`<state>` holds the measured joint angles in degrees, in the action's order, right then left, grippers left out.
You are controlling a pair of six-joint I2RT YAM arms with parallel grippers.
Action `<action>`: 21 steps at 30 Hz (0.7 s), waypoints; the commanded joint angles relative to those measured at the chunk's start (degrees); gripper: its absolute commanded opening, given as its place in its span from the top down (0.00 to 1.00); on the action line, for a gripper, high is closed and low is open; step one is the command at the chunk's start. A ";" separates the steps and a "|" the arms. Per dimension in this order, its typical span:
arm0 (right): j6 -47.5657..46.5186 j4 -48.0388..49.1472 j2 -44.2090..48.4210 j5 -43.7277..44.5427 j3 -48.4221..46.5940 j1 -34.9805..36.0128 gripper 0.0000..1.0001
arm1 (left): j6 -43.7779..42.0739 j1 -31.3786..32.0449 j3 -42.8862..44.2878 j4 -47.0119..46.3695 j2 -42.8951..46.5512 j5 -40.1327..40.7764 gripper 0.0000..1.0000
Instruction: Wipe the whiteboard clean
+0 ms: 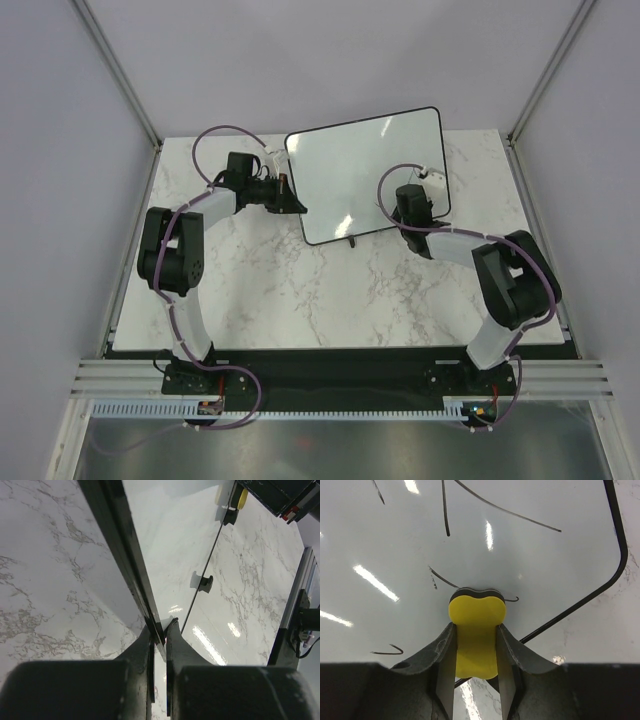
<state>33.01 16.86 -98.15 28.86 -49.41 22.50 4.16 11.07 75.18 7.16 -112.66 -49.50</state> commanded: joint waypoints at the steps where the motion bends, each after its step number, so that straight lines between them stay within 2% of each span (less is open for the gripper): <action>1: -0.93 -3.24 -3.62 -1.53 -6.20 4.63 1.00 | -9.97 0.27 1.73 -1.62 1.22 8.27 0.98; 3: -3.38 -3.50 -6.43 -0.48 -9.29 9.72 1.00 | -10.05 0.27 1.81 -1.53 1.13 8.28 0.98; 7: -3.84 -2.98 -10.04 0.76 -15.53 14.58 1.00 | -10.05 0.27 1.90 -1.27 1.13 8.36 0.98; 11: -2.69 0.97 -9.96 5.22 -13.88 14.85 1.00 | -10.23 0.27 1.99 -1.09 1.04 8.10 0.98; 12: -2.69 1.24 -9.61 9.24 -13.18 14.59 1.00 | -10.23 0.27 1.99 -1.01 1.04 8.10 0.98; 15: -0.33 1.86 -7.50 12.35 -9.14 12.14 1.00 | -10.32 0.27 2.25 -0.74 0.78 7.92 0.98; 18: 4.07 1.51 -5.57 11.75 -4.92 5.99 1.00 | -10.40 0.27 2.43 -0.57 0.86 7.75 0.98; 21: 3.12 1.59 -4.25 10.95 -2.89 0.71 1.00 | -10.58 0.27 2.26 -0.65 0.86 7.75 0.98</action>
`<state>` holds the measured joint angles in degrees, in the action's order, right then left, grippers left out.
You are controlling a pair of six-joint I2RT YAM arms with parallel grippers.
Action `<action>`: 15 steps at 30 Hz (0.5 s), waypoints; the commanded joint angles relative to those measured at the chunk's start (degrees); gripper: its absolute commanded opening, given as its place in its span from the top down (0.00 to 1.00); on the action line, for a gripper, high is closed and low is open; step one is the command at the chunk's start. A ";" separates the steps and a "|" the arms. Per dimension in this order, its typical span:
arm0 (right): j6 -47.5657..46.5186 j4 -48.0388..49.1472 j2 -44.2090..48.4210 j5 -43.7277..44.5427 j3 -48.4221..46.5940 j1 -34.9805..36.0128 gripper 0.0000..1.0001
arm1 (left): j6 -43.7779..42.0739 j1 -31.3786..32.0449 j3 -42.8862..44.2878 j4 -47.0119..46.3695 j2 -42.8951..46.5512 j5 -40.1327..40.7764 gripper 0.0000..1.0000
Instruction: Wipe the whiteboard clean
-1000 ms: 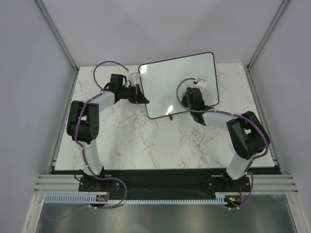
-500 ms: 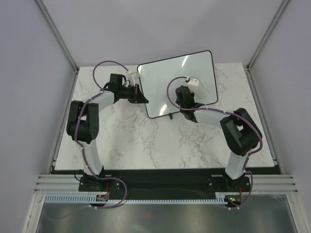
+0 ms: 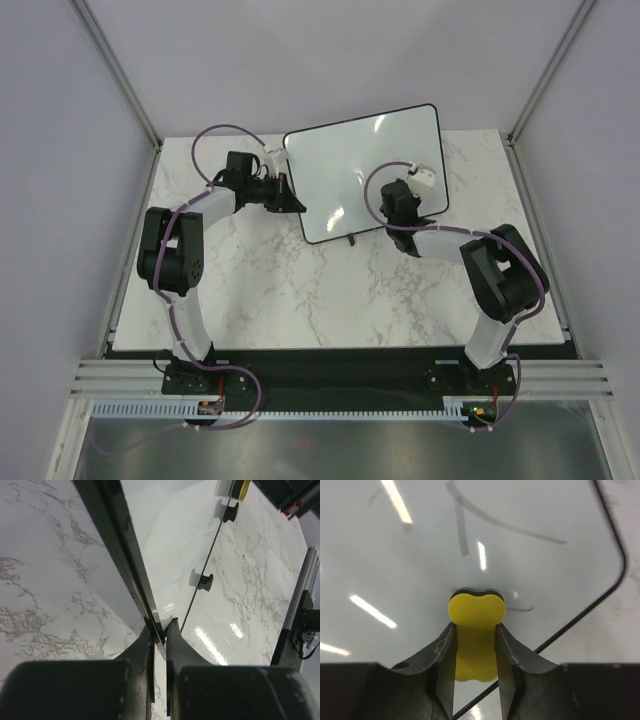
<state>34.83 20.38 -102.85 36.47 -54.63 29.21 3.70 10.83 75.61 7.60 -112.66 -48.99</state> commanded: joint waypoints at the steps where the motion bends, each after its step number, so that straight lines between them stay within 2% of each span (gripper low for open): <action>1: 0.69 -1.84 0.72 3.26 2.25 -7.49 1.00 | -10.21 0.51 1.82 -1.00 0.86 7.24 0.98; 4: -0.73 -1.31 1.25 0.02 1.46 -10.48 1.00 | -10.38 0.51 1.99 -0.65 0.86 7.24 0.98; 9: -2.83 0.80 -0.24 -12.99 -3.54 -11.72 1.00 | -10.56 0.51 1.99 -0.56 0.86 7.07 0.98; 15: -5.56 -0.34 -2.88 -12.65 -15.13 -8.64 1.00 | -11.09 0.51 1.99 0.14 0.86 7.33 0.98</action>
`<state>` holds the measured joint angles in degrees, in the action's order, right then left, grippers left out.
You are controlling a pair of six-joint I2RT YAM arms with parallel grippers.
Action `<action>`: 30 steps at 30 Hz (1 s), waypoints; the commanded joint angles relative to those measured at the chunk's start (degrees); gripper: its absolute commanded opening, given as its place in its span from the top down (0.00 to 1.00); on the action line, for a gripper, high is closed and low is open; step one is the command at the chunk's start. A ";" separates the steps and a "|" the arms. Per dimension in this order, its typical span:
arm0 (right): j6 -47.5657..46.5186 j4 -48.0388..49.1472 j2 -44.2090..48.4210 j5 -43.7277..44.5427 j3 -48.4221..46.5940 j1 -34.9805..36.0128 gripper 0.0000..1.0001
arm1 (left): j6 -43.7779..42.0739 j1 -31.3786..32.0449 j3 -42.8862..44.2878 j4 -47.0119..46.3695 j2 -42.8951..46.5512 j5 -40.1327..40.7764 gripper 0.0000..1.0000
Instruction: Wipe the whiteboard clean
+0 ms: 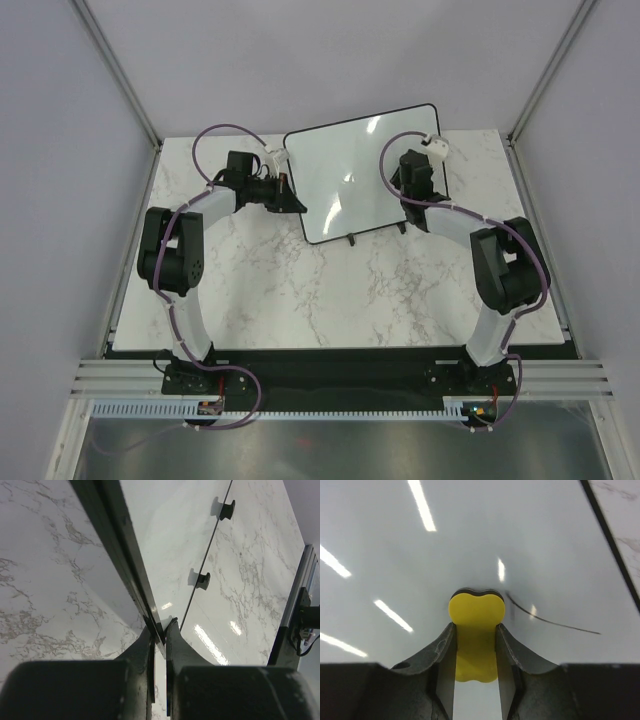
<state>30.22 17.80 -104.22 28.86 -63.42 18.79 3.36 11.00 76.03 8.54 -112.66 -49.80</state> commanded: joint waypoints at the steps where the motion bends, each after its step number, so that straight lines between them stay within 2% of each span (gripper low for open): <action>1: -0.95 2.15 -1.59 -5.04 -7.15 1.87 1.00 | -10.91 0.33 1.58 -0.71 0.86 8.14 0.98; 6: -1.65 -0.75 -3.09 -2.58 -11.55 0.47 1.00 | -11.35 0.33 1.49 -0.01 1.04 8.41 0.98; 11: -1.48 -3.55 -3.44 -0.40 -10.33 -2.35 1.00 | -11.44 0.25 1.49 0.25 1.04 8.93 0.98; 16: 1.77 -0.59 0.85 -1.96 1.68 -6.91 1.00 | -11.70 0.25 1.14 0.34 1.31 9.11 0.98; 21: -0.16 0.39 2.80 -1.88 7.25 -7.62 1.00 | -11.97 0.25 1.14 0.52 1.39 9.37 0.98; 24: -2.18 -0.13 1.92 -2.14 5.51 -7.62 1.00 | -12.06 0.25 1.23 0.69 1.39 9.28 0.98; 30: -5.86 -1.54 0.34 -8.37 -8.18 -6.57 1.00 | -12.06 0.25 1.49 0.78 1.22 9.46 0.98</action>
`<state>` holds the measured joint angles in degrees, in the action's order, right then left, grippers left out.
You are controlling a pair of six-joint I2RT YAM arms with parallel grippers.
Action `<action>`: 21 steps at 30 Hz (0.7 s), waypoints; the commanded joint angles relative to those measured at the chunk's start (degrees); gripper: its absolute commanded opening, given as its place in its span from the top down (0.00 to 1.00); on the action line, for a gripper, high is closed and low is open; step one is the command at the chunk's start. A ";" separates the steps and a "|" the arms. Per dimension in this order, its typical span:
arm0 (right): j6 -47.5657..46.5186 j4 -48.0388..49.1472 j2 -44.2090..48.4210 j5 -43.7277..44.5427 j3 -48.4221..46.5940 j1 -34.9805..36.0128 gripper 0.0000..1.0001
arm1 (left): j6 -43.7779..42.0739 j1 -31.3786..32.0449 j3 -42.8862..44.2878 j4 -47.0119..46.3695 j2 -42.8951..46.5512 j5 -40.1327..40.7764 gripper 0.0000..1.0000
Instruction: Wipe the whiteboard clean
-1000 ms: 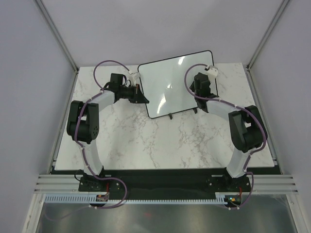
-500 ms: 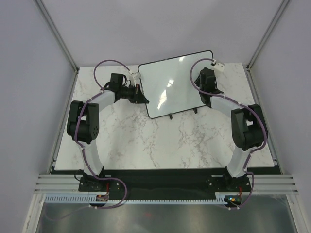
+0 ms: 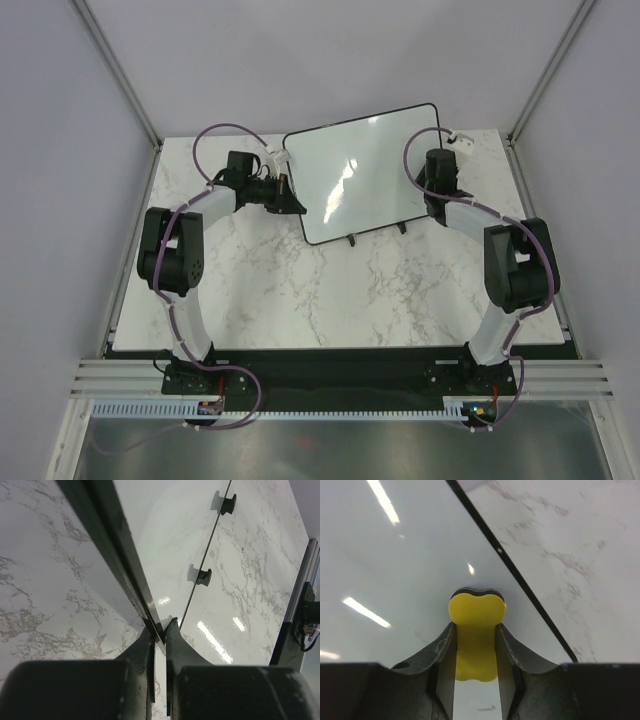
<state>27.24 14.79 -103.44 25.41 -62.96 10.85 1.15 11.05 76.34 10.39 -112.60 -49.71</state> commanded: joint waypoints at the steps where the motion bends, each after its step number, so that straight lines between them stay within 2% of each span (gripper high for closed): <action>1: -3.16 0.95 -1.41 -5.89 -10.24 1.63 1.00 | -9.85 0.20 1.10 -1.08 1.06 9.37 0.98; 6: -5.01 -2.21 -5.98 -6.95 -18.94 4.09 1.00 | -9.94 0.20 1.36 -1.08 0.98 9.46 0.98; 8: -3.08 -2.40 -6.60 -5.64 -18.08 4.00 1.00 | -9.94 0.20 1.36 -1.08 1.15 9.46 0.98; 18: 6.06 1.99 1.48 0.17 7.12 -0.56 1.00 | -10.20 0.20 1.45 -0.99 0.97 9.20 0.98; 21: 5.80 2.18 1.57 -0.01 9.34 -0.92 1.00 | -10.29 0.20 1.71 -0.99 0.89 9.11 0.98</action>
<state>31.38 18.04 -102.00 24.34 -56.07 10.52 0.10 11.07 76.55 11.05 -112.44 -49.87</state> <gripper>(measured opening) 0.396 0.085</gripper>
